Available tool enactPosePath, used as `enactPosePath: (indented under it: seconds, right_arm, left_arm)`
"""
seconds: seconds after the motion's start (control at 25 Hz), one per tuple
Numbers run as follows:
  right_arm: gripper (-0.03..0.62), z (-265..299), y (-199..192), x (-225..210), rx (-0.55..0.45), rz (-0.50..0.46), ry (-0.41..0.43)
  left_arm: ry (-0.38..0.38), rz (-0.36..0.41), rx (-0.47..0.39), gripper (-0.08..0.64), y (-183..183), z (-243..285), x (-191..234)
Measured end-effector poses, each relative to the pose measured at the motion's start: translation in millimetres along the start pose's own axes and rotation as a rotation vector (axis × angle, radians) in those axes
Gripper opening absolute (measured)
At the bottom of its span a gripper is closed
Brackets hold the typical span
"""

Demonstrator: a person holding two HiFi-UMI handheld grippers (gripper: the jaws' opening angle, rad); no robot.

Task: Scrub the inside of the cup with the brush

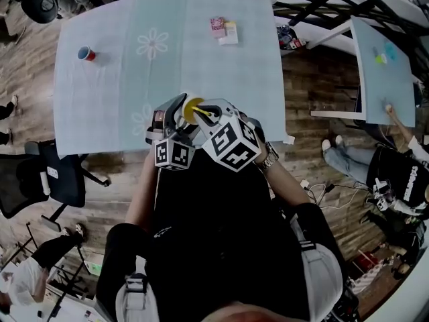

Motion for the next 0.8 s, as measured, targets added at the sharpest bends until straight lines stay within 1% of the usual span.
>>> enactPosePath:
  seconds: [0.16, 0.28, 0.4, 0.56, 0.72, 0.8]
  right_arm:
    - [0.04, -1, -2, -12, 0.015, 0.009, -0.066]
    - [0.04, -1, -12, -14, 0.036, 0.019, -0.08]
    - [0.038, 0, -22, -10, 0.071, 0.009, -0.078]
    - [0.038, 3, -26, -2, 0.111, 0.004, -0.039]
    - [0.038, 9, -26, 15, 0.114, 0.022, 0.047]
    - [0.038, 10, -25, 22, 0.11, 0.02, 0.064]
  left_arm:
    - [0.018, 0.001, -0.005, 0.4, 2, -6, 3]
    - [0.041, -0.005, -0.004, 0.4, 4, -6, 8]
    - [0.064, -0.004, 0.007, 0.4, 5, -7, 14]
    - [0.077, 0.046, 0.029, 0.4, 2, -9, 18]
    - [0.083, 0.054, 0.036, 0.4, -2, -11, 20]
    - [0.085, 0.047, 0.034, 0.4, -2, -11, 19]
Point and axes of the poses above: the fingertips, and each gripper's own axes: z forward along the fingers, x to its left, y out of its top, the point moved 2 cm from there along -z, backward along the fingers, and after that the axes turned 10 degrees about y, right-handed, at the moved point
